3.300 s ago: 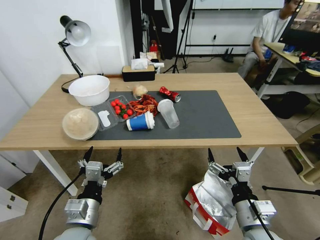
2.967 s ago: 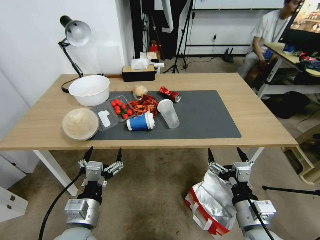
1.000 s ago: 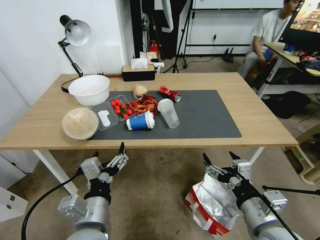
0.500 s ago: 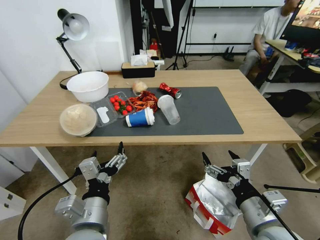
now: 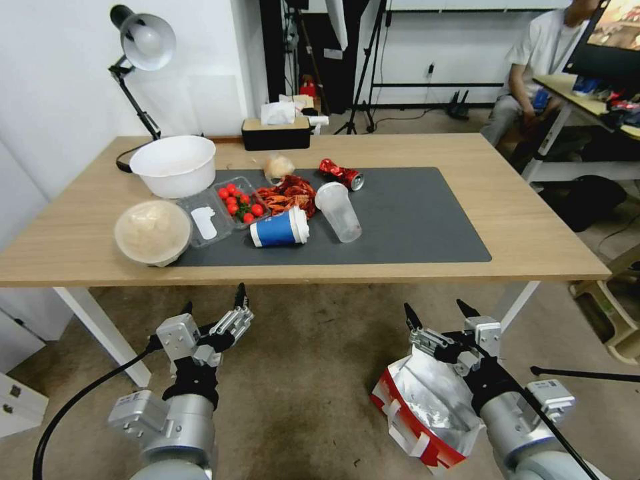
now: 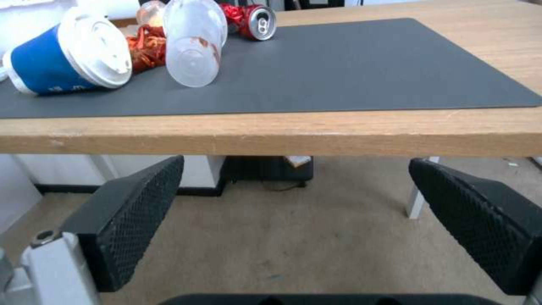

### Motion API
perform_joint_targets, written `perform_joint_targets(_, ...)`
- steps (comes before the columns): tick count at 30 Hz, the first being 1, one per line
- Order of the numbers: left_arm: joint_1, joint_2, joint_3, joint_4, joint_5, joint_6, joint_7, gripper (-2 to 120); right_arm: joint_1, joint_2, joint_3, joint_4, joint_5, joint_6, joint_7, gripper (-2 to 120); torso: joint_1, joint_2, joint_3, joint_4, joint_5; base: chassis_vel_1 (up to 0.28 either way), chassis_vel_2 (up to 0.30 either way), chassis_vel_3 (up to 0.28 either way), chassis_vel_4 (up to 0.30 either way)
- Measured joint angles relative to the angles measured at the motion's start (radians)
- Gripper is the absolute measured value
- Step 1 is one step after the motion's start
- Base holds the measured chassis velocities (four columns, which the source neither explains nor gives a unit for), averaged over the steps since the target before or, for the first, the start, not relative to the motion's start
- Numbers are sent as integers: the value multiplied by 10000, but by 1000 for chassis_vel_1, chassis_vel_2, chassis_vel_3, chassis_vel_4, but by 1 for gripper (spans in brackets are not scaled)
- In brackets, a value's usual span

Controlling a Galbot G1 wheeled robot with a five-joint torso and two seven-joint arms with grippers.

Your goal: Pick up the food delivery bag from the floor and place it on the table.

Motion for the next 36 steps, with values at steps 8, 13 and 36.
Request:
perform_joint_targets(8, 44, 60, 4, -2, 19, 32, 20, 100, 1, 27, 21, 37, 7, 11, -3, 100, -170, -399, -226, 0, -1, 0, 0, 0, 0)
perform_joint_targets(13, 56, 72, 4, -16, 23, 69, 34, 100, 6, 40, 25, 43, 6, 13, -4, 100, -280, -653, -372, 0, 0, 0, 0, 0, 0)
perform_joint_targets(36, 64, 131, -23, -51, 18, 106, 131, 100, 28, 44, 17, 2, -35, 9, -4, 100, -682, -1631, -950, 0, 0, 0, 0, 0, 0)
